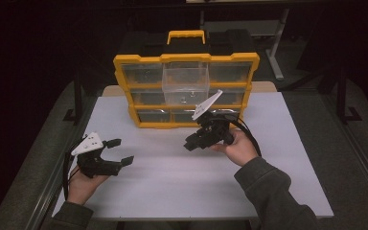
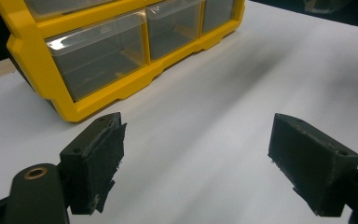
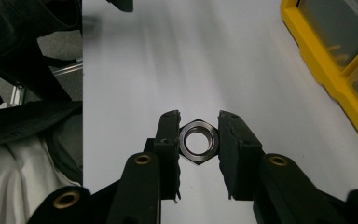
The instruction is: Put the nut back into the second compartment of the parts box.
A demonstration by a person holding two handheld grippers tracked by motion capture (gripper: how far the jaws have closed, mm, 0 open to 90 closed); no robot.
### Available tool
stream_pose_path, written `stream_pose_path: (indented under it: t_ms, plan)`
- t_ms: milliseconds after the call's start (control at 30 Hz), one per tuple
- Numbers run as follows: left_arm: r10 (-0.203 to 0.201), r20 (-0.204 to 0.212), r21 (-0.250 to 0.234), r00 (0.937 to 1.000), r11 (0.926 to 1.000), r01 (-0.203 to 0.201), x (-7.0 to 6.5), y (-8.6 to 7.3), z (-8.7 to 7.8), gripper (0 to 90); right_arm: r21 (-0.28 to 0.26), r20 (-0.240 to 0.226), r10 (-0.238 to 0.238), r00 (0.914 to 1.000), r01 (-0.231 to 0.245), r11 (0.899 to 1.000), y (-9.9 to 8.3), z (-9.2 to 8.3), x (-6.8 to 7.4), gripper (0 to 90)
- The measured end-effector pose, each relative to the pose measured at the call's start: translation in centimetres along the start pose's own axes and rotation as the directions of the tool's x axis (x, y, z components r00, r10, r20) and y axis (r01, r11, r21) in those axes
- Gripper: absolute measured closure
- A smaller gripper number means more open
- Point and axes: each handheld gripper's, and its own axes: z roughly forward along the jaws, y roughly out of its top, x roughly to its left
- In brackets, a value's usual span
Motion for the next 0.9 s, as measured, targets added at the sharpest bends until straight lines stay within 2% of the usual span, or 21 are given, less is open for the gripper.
stream_pose_path:
  t_ms: [100, 167, 200, 233, 267, 367, 500, 900]
  plan:
    - [0.003, 0.001, 0.001, 1.0, 1.0, -0.003, 0.0, 0.0, 0.0, 17.8, 0.007, 0.002, 0.007, 1.0, -0.007, 1.0, 0.6, -0.8, 0.2, 68.7]
    - [0.004, 0.0, 0.001, 1.0, 1.0, -0.004, 0.0, 0.0, 0.0, 17.7, -0.005, 0.013, -0.018, 0.9998, 0.018, 1.0, 1.0, -1.3, 0.2, 68.6]
    - [-0.001, 0.001, -0.004, 1.0, 1.0, 0.001, -0.1, 0.0, 0.1, 17.8, -0.001, 0.021, -0.014, 0.9997, 0.014, 1.0, 1.3, -1.7, 0.4, 68.6]
    - [0.005, -0.001, 0.002, 1.0, 1.0, -0.005, 0.0, 0.0, 0.0, 17.8, -0.022, 0.023, -0.042, 0.9989, 0.043, 0.999, 1.6, -2.0, 0.3, 68.6]
    - [0.003, 0.0, 0.002, 1.0, 1.0, -0.003, 0.0, 0.0, 0.0, 17.8, -0.022, 0.015, -0.024, 0.9996, 0.024, 0.999, 1.8, -2.4, 0.4, 68.6]
    - [0.0, 0.0, -0.001, 1.0, 1.0, 0.0, -0.1, 0.0, 0.1, 17.8, -0.033, 0.009, -0.034, 0.9994, 0.034, 0.999, 2.6, -3.2, 0.5, 68.6]
    - [-0.001, 0.001, -0.002, 1.0, 1.0, 0.001, -0.1, 0.0, 0.1, 17.8, -0.056, 0.023, -0.04, 0.999, 0.041, 0.998, 3.6, -4.5, 0.6, 68.7]
    - [-0.015, 0.0, -0.013, 0.9999, 0.9998, 0.015, -0.1, 0.1, 0.0, 17.8, -0.073, 0.051, -0.062, 0.9968, 0.065, 0.995, 6.2, -7.6, 0.5, 68.7]
